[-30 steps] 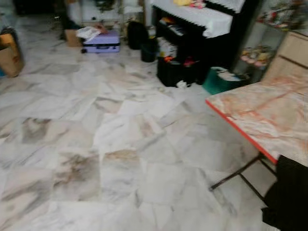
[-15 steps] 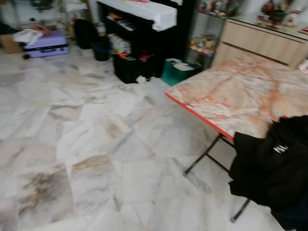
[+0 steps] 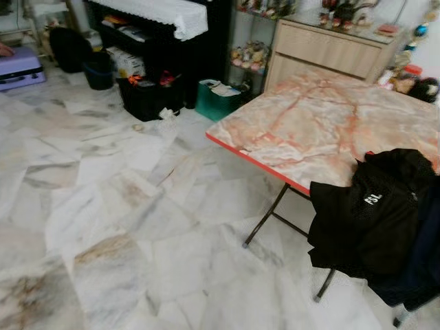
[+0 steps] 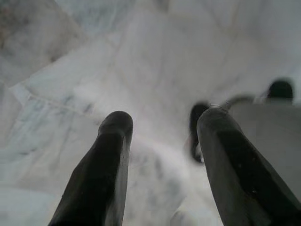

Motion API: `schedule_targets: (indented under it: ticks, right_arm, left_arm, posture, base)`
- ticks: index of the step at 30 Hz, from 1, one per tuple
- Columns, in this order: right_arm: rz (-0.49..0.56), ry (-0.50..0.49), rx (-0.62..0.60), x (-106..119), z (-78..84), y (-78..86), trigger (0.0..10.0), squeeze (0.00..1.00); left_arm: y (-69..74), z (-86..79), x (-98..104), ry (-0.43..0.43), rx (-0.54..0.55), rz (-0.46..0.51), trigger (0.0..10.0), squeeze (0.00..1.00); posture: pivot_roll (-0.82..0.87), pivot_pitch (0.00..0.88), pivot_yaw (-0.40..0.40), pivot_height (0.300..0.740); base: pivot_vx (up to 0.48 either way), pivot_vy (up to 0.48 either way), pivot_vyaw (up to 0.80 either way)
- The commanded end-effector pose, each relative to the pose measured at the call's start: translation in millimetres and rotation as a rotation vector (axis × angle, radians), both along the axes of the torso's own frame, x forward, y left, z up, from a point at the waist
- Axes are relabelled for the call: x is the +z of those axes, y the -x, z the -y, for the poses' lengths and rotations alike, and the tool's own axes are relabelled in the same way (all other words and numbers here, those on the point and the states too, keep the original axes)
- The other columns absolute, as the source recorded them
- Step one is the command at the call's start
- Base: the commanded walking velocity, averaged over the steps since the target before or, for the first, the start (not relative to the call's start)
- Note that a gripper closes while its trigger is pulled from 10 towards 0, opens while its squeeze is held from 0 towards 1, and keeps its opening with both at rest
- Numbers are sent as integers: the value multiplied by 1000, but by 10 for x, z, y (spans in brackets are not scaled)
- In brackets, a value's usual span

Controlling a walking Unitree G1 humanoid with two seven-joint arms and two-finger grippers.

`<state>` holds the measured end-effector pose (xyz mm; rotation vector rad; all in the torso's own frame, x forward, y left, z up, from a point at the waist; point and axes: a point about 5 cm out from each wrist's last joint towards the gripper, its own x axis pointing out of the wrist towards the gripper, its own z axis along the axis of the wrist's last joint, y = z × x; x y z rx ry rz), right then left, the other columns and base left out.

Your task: Hang hanger

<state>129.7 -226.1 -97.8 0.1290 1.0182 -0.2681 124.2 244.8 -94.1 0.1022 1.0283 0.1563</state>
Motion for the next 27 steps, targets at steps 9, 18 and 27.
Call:
schedule_targets:
  ticks: [9,18,27]
  right_arm:
    - [7,-30,93,130,-99,-440,10000,0]
    - [10,-39,119,117,-150,-431,10000,0]
    - [-3,-64,114,58,-194,-303,10000,0]
  left_arm:
    - [-375,-114,151,19,102,44,10000,0]
    - [-284,-178,135,7,118,30,10000,0]
    - [-219,-286,146,-14,111,10,10000,0]
  posture:
    - [213,0,-26,740]
    - [225,0,-5,740]
    - [204,0,13,740]
  base:
    - [0,0,-688]
    - [0,0,-688]
    - [0,0,-688]
